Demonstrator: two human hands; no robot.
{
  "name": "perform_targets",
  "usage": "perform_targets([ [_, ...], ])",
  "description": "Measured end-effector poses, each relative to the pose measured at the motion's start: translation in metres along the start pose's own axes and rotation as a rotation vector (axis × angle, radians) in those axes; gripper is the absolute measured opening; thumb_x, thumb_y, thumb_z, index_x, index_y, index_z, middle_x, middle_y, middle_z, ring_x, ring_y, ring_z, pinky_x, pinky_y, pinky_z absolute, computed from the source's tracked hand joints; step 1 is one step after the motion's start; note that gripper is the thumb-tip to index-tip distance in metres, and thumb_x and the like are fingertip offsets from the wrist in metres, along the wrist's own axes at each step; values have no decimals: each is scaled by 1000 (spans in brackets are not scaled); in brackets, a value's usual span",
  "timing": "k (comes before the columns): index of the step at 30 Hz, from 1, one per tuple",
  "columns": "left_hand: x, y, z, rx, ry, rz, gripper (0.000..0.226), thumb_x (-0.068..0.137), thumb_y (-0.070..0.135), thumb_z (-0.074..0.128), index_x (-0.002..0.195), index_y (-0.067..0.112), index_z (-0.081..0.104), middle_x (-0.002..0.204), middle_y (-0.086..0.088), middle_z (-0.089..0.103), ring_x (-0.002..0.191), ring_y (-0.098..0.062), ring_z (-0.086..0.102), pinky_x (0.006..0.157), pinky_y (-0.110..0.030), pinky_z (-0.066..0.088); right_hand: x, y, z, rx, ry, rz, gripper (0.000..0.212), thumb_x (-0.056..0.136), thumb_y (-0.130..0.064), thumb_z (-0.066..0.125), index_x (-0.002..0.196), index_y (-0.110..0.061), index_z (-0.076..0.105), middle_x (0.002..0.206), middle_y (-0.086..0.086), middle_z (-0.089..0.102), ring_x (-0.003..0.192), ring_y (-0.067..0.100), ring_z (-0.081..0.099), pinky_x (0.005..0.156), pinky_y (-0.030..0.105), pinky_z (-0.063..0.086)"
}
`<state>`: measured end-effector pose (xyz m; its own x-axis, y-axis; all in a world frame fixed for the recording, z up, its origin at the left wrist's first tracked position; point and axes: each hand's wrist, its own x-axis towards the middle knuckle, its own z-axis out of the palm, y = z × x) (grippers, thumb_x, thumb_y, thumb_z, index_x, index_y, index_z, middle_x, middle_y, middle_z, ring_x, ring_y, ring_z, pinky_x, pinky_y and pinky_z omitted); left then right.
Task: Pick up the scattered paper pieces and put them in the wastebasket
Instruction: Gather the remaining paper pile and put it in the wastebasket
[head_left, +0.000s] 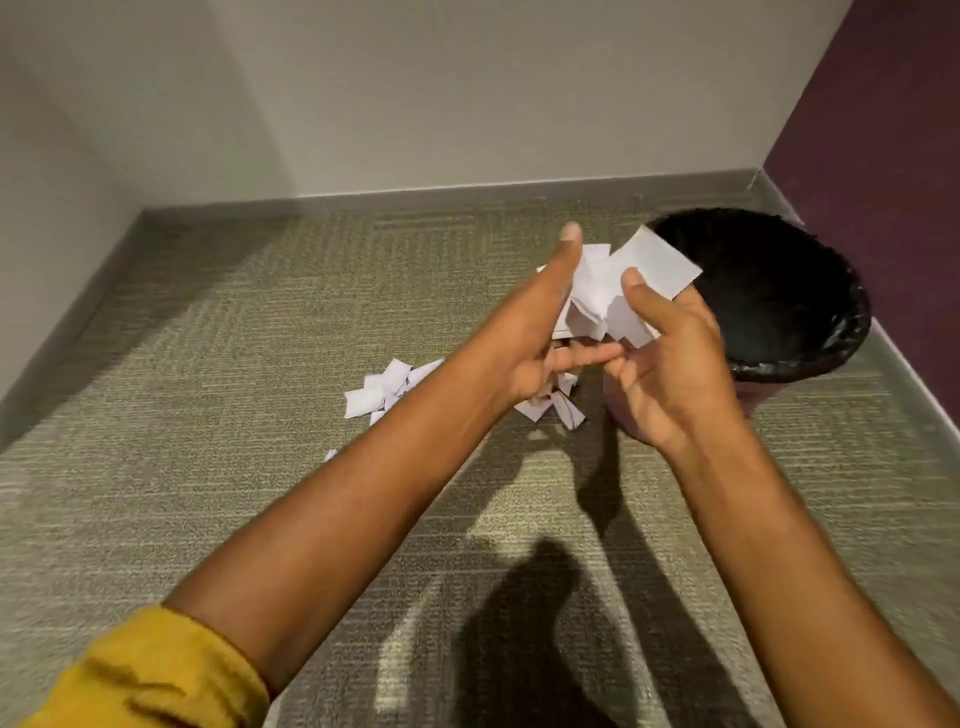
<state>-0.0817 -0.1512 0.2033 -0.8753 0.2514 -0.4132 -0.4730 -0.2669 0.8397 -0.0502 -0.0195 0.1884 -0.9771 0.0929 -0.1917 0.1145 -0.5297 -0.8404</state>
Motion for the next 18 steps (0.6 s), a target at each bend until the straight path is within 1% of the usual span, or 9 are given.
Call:
perform_targets([
  [2, 16, 14, 26, -16, -26, -35, 72, 98, 76, 49, 130, 15, 70, 125, -16, 77, 114, -33, 76, 98, -57, 61, 10, -20, -7, 62, 47, -18, 44, 105, -21, 67, 147, -11, 59, 137, 15, 73, 123, 33, 73, 84, 40, 64],
  [5, 39, 27, 56, -95, -77, -124, 91, 92, 84, 47, 140, 8, 63, 132, -19, 73, 121, -38, 72, 107, -62, 54, 23, -45, -21, 142, 137, -2, 47, 106, -31, 66, 146, -8, 61, 133, 13, 75, 122, 32, 74, 91, 46, 64],
  [8, 54, 31, 77, -140, -75, -169, 90, 94, 83, 44, 136, 5, 62, 120, -20, 75, 111, -38, 72, 101, -61, 57, 33, -61, -39, 233, 190, 22, 47, 104, -39, 67, 137, -5, 67, 128, 15, 77, 118, 37, 76, 101, 58, 60],
  [11, 59, 29, 90, -143, -63, -190, 84, 95, 82, 43, 126, 5, 57, 111, -22, 70, 108, -40, 70, 95, -61, 57, 39, -64, -53, 315, 247, 19, 48, 101, -42, 72, 131, -5, 63, 133, 18, 71, 112, 41, 77, 99, 68, 58],
  [12, 61, 27, 91, -152, -91, -202, 87, 95, 82, 43, 130, 3, 54, 120, -25, 68, 111, -40, 69, 95, -61, 56, 39, -64, -57, 337, 255, 20, 53, 100, -43, 73, 136, -5, 59, 137, 19, 66, 110, 43, 77, 97, 70, 58],
  [13, 61, 26, 92, -162, -117, -212, 95, 95, 83, 44, 142, 1, 49, 138, -27, 61, 119, -42, 67, 93, -62, 56, 40, -64, -60, 358, 258, 26, 61, 100, -43, 74, 143, -6, 53, 141, 21, 60, 111, 45, 76, 97, 70, 58],
  [15, 64, 23, 89, -182, -144, -229, 107, 95, 81, 47, 165, 3, 24, 166, -31, 31, 139, -50, 53, 88, -62, 56, 41, -62, -63, 384, 274, 43, 79, 98, -42, 76, 159, -11, 38, 155, 25, 46, 125, 50, 68, 102, 69, 55],
  [16, 64, 21, 86, -173, -148, -231, 107, 97, 78, 49, 166, 1, 20, 168, -33, 25, 143, -54, 47, 90, -61, 56, 41, -61, -64, 389, 303, 52, 88, 96, -42, 77, 164, -13, 30, 162, 26, 37, 136, 52, 59, 108, 68, 52],
  [18, 63, 18, 76, -134, -149, -219, 93, 102, 70, 47, 159, -3, 35, 158, -34, 43, 138, -53, 53, 99, -58, 55, 43, -59, -64, 376, 360, 57, 91, 98, -39, 77, 167, -13, 22, 164, 28, 27, 149, 53, 43, 117, 65, 45],
])
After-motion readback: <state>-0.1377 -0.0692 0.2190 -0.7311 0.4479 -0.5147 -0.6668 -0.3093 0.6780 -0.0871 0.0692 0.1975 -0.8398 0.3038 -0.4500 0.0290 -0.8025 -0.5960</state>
